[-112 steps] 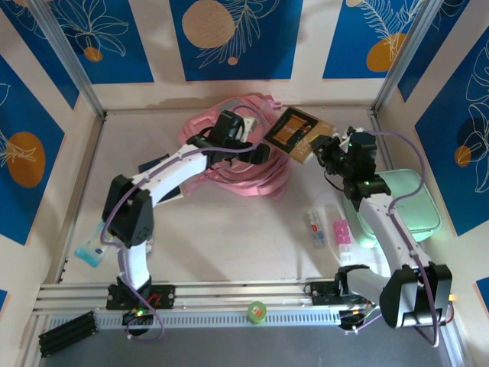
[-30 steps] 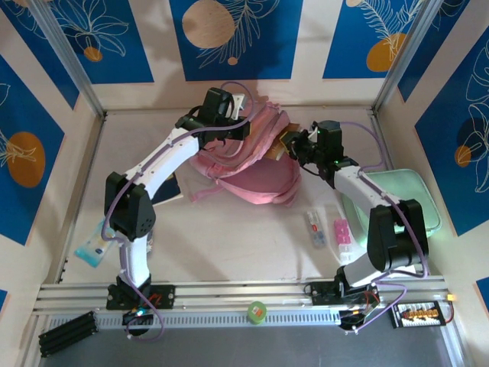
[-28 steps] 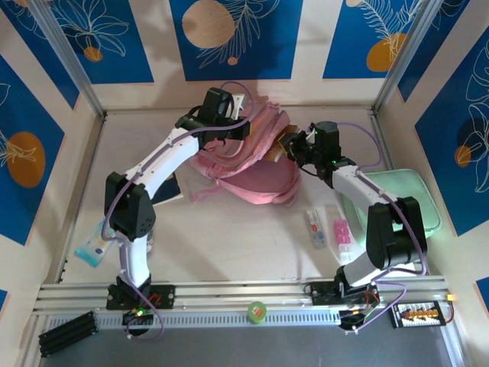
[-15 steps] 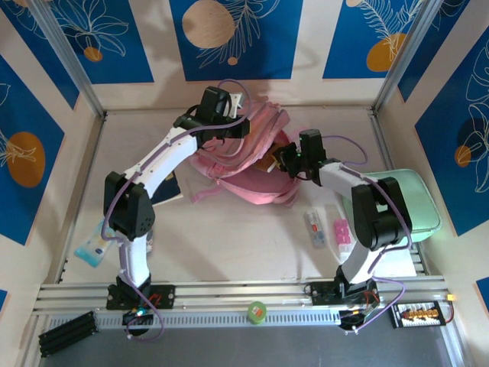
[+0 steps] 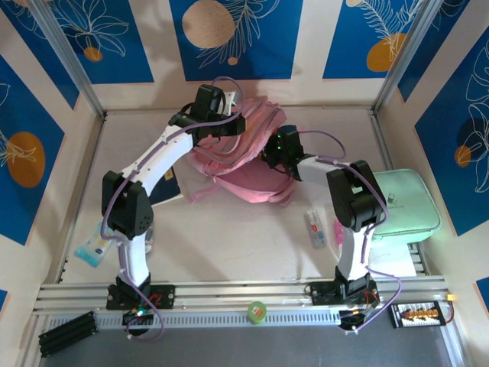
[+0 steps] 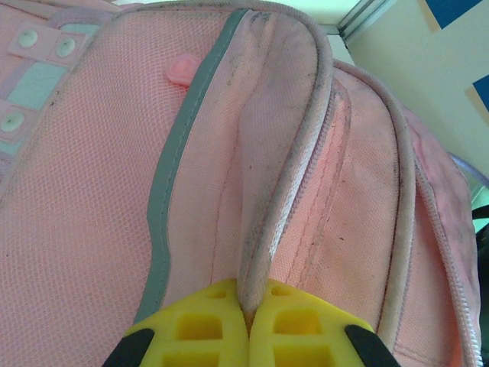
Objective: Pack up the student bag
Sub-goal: Place the book in the student bag.
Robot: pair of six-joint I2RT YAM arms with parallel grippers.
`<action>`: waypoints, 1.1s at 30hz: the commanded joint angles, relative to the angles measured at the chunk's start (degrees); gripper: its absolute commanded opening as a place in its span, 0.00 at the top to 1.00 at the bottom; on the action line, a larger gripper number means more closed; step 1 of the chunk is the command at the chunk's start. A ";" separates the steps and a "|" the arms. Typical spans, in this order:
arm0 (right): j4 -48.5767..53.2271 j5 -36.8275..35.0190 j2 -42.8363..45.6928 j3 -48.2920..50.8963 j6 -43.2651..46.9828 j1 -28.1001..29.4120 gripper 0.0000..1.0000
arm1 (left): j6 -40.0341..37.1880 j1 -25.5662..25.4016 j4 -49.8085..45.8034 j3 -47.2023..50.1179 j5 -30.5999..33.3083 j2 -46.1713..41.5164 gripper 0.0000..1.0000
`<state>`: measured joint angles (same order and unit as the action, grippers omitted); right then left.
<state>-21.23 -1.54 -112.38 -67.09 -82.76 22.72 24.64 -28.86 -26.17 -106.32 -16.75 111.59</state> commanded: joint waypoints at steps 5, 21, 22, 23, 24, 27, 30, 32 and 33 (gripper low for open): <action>-5.82 -6.57 -4.12 -4.15 -0.95 2.13 0.84 | 2.59 0.63 5.26 -3.01 -4.69 -2.09 1.00; 0.77 8.24 5.72 3.90 -0.68 -3.90 0.37 | 4.55 2.58 7.84 0.73 -5.31 -2.70 1.00; 1.29 8.83 7.20 5.05 -0.53 -4.55 0.37 | 4.54 2.67 7.73 0.91 -5.30 -2.79 1.00; 2.08 9.39 9.08 6.43 -0.24 -5.29 0.36 | 4.46 2.76 7.72 1.22 -5.31 -2.72 1.00; 2.74 9.79 11.04 7.93 0.29 -6.05 0.37 | 4.22 2.78 7.72 1.52 -5.31 -2.70 1.00; 6.05 9.31 17.35 12.33 2.63 -7.67 0.37 | 3.36 2.84 7.14 2.41 -4.52 -2.54 1.00; 12.12 5.77 25.05 16.52 5.98 -9.09 0.36 | 1.64 2.79 6.02 3.57 -3.73 -2.00 1.00; 18.04 2.03 30.01 18.56 8.03 -9.88 0.34 | 0.96 2.78 5.32 4.64 -3.38 -1.27 1.00; 21.26 0.56 32.40 19.06 9.30 -10.51 0.33 | 0.91 2.70 5.06 5.24 -3.65 -0.84 1.00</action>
<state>-10.31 3.57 -85.06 -50.02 -78.30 13.19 26.96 -27.22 -23.05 -102.35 -20.58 111.59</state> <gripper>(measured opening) 0.665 0.067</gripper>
